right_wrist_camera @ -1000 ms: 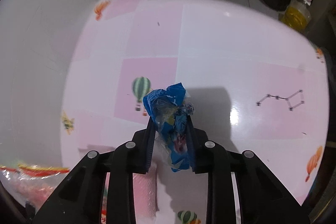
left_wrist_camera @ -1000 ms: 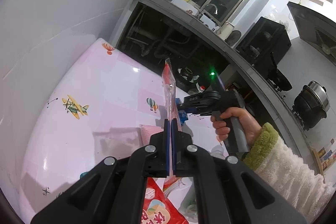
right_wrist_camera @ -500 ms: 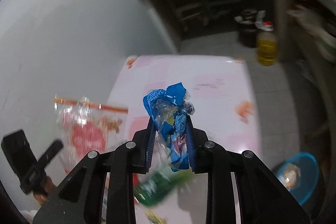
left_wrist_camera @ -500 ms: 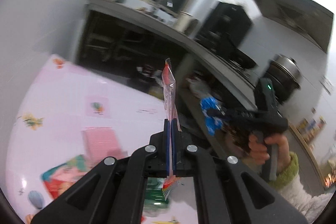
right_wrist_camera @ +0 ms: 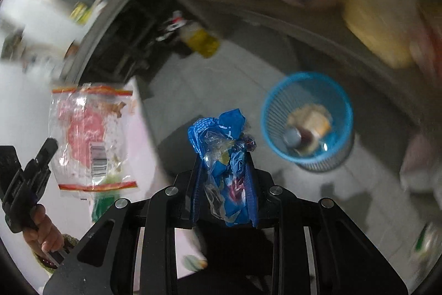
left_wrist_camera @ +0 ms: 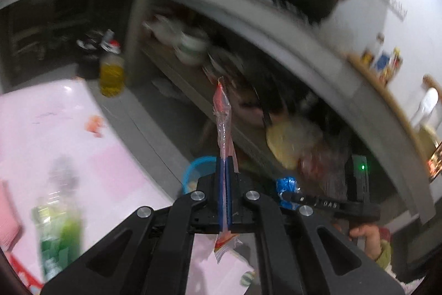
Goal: Collect trash
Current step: 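Carry the bag and blue wrapper in both grippers to the blue wastebasket, then open both grippers over the wastebasket to drop bag and wrapper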
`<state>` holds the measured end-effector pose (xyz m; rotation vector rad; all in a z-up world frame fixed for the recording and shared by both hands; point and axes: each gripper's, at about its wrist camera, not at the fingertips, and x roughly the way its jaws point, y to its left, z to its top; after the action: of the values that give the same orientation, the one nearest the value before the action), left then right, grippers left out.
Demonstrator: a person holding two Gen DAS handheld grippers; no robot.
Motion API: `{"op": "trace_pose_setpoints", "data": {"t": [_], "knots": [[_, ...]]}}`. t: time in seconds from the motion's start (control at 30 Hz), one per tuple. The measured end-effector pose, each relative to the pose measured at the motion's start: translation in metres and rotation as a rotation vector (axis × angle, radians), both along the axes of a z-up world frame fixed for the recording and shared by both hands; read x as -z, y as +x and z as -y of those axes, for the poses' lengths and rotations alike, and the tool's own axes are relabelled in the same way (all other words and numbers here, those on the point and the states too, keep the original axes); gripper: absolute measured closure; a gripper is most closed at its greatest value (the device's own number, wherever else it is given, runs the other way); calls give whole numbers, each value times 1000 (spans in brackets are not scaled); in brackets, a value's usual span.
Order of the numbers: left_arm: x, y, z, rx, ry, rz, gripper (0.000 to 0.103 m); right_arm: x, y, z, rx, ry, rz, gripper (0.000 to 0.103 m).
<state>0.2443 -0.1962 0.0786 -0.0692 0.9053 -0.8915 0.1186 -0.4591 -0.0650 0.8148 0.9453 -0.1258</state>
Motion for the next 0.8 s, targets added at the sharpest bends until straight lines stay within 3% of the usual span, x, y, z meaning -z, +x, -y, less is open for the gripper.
{"op": "trace_pose_setpoints", "data": {"t": [0.17, 0.37, 0.63, 0.67, 0.73, 0.77, 0.8], "knots": [[49, 11, 96, 108, 141, -60, 102, 50, -20, 32, 116, 97, -45, 77], [120, 25, 187, 196, 305, -131, 102, 105, -12, 65, 200, 180, -101, 77], [190, 49, 249, 232, 394, -157, 101, 155, 13, 97, 269, 199, -152, 74], [202, 55, 255, 235, 404, -172, 98, 158, 20, 99, 275, 193, -151, 71], [221, 64, 264, 235, 435, -223, 77, 172, 33, 105, 286, 172, -159, 55], [231, 71, 264, 207, 443, -255, 56, 182, 38, 108, 286, 168, -160, 41], [236, 75, 261, 174, 448, -266, 52, 194, 43, 111, 282, 166, -157, 40]]}}
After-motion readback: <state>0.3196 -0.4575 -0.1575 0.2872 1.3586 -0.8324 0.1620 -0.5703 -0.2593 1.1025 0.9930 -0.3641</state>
